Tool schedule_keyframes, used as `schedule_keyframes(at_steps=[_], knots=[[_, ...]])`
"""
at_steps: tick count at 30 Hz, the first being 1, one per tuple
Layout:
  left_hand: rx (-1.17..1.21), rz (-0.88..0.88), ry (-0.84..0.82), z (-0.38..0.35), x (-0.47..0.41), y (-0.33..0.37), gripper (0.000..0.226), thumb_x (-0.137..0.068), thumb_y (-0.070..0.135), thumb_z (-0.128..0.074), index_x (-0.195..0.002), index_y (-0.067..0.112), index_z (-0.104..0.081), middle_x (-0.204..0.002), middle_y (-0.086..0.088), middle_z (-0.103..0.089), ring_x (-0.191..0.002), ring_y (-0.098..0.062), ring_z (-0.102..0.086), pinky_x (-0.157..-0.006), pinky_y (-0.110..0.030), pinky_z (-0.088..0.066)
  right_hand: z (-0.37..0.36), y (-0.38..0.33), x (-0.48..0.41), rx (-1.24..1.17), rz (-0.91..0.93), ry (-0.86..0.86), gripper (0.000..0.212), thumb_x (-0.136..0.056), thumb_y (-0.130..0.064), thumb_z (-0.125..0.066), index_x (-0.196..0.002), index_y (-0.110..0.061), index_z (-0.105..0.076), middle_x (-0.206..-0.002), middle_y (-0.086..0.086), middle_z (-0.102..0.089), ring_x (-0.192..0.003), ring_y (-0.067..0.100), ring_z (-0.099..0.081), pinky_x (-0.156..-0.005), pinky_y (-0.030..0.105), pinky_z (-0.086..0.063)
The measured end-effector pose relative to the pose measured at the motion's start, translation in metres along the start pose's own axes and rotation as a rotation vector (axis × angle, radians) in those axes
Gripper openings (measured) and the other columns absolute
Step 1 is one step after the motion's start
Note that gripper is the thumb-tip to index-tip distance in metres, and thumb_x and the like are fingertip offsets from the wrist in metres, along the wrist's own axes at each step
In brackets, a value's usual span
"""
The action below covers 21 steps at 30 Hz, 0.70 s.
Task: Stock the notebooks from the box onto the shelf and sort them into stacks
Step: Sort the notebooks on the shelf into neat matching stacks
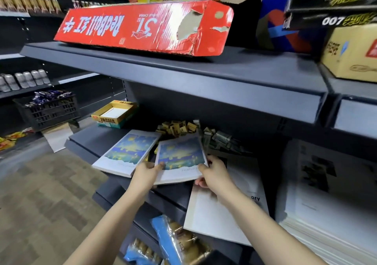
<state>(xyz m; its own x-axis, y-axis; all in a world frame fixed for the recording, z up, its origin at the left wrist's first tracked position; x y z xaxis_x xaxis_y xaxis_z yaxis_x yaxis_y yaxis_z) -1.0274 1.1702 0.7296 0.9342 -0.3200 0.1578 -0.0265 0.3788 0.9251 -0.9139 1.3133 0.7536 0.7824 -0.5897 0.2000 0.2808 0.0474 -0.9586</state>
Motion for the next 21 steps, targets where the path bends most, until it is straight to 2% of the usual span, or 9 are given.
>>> schedule_keyframes(at_steps=[3,5,7,11,14,16,18,19,21], knots=[[0.177,0.012,-0.102,-0.007,0.022,0.005,0.02,-0.09,0.025,-0.061,-0.097,0.007,-0.057,-0.077,-0.007,-0.064,-0.061,-0.018,-0.059,-0.052,-0.025,-0.045,0.022,-0.004,0.024,-0.03,0.053,0.006,0.017,-0.098,-0.007,-0.04,-0.109,-0.019,-0.044,-0.088,0.004,-0.059,-0.05,0.013,-0.057,-0.041,0.017,-0.048],[0.265,0.006,-0.155,-0.015,0.034,0.011,0.023,-0.089,0.018,-0.062,-0.106,0.004,-0.052,-0.097,-0.015,-0.068,-0.078,-0.029,-0.067,-0.068,-0.041,-0.053,0.036,-0.005,0.04,-0.022,0.097,0.022,0.018,-0.098,-0.006,-0.042,-0.11,-0.019,-0.044,-0.093,0.003,-0.058,-0.052,0.016,-0.059,-0.042,0.02,-0.05],[0.308,-0.033,-0.19,-0.022,0.051,0.024,0.024,-0.09,0.013,-0.06,-0.11,0.006,-0.049,-0.104,-0.017,-0.067,-0.086,-0.033,-0.067,-0.08,-0.051,-0.051,0.052,-0.006,0.059,-0.018,0.124,0.033,0.019,-0.098,-0.006,-0.042,-0.11,-0.021,-0.041,-0.1,0.003,-0.057,-0.057,0.02,-0.061,-0.045,0.023,-0.053],[0.3,-0.14,-0.303,-0.044,0.09,0.046,0.027,-0.089,0.016,-0.061,-0.112,0.016,-0.047,-0.105,-0.01,-0.069,-0.092,-0.028,-0.068,-0.087,-0.05,-0.051,0.094,-0.002,0.1,-0.007,0.148,0.077,0.019,-0.098,-0.007,-0.041,-0.114,-0.017,-0.042,-0.11,0.007,-0.059,-0.055,0.026,-0.063,-0.047,0.026,-0.055],[0.281,-0.209,-0.405,-0.069,0.123,0.06,0.022,-0.09,0.022,-0.061,-0.108,0.022,-0.048,-0.101,-0.007,-0.07,-0.094,-0.026,-0.067,-0.088,-0.049,-0.05,0.131,0.005,0.135,-0.015,0.152,0.136,0.017,-0.099,-0.005,-0.039,-0.111,-0.015,-0.044,-0.1,0.013,-0.063,-0.047,0.022,-0.062,-0.042,0.024,-0.05],[0.271,-0.228,-0.471,-0.089,0.146,0.071,0.026,-0.091,0.023,-0.059,-0.113,0.017,-0.047,-0.1,-0.009,-0.069,-0.089,-0.028,-0.067,-0.075,-0.047,-0.054,0.155,0.009,0.158,-0.041,0.15,0.176,0.016,-0.099,-0.004,-0.039,-0.111,-0.013,-0.045,-0.091,0.013,-0.064,-0.044,0.019,-0.06,-0.04,0.023,-0.047],[0.316,-0.226,-0.544,-0.11,0.169,0.082,0.02,-0.094,0.017,-0.053,-0.112,0.014,-0.045,-0.089,-0.013,-0.071,-0.067,-0.033,-0.067,-0.046,-0.034,-0.049,0.18,0.015,0.179,-0.061,0.143,0.223,0.014,-0.099,-0.004,-0.039,-0.11,-0.012,-0.044,-0.093,0.008,-0.063,-0.043,0.019,-0.059,-0.04,0.024,-0.047],[0.329,-0.226,-0.574,-0.119,0.18,0.087,0.016,-0.095,0.015,-0.051,-0.109,0.015,-0.044,-0.082,-0.013,-0.072,-0.056,-0.034,-0.065,-0.038,-0.028,-0.043,0.191,0.018,0.187,-0.063,0.134,0.248,0.014,-0.099,-0.004,-0.039,-0.109,-0.011,-0.044,-0.096,0.008,-0.061,-0.043,0.019,-0.058,-0.04,0.024,-0.048],[0.321,-0.254,-0.642,-0.139,0.203,0.097,0.014,-0.096,0.013,-0.048,-0.109,0.016,-0.043,-0.077,-0.012,-0.072,-0.046,-0.03,-0.062,-0.034,-0.022,-0.036,0.216,0.029,0.201,-0.05,0.121,0.313,0.013,-0.099,-0.005,-0.039,-0.11,-0.007,-0.046,-0.104,0.015,-0.059,-0.045,0.019,-0.059,-0.042,0.024,-0.048]])
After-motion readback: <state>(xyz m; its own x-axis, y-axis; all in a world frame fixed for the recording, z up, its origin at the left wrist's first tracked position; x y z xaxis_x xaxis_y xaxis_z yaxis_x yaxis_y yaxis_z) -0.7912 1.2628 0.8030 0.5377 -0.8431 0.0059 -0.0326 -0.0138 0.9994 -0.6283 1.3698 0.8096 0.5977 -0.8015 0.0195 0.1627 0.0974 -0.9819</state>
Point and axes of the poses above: each hand's wrist, its own x-axis away from the middle knuckle, its own z-axis out of the back of the hand, y = z × x, the point moved 1 cm from there along -x, towards the middle knuckle
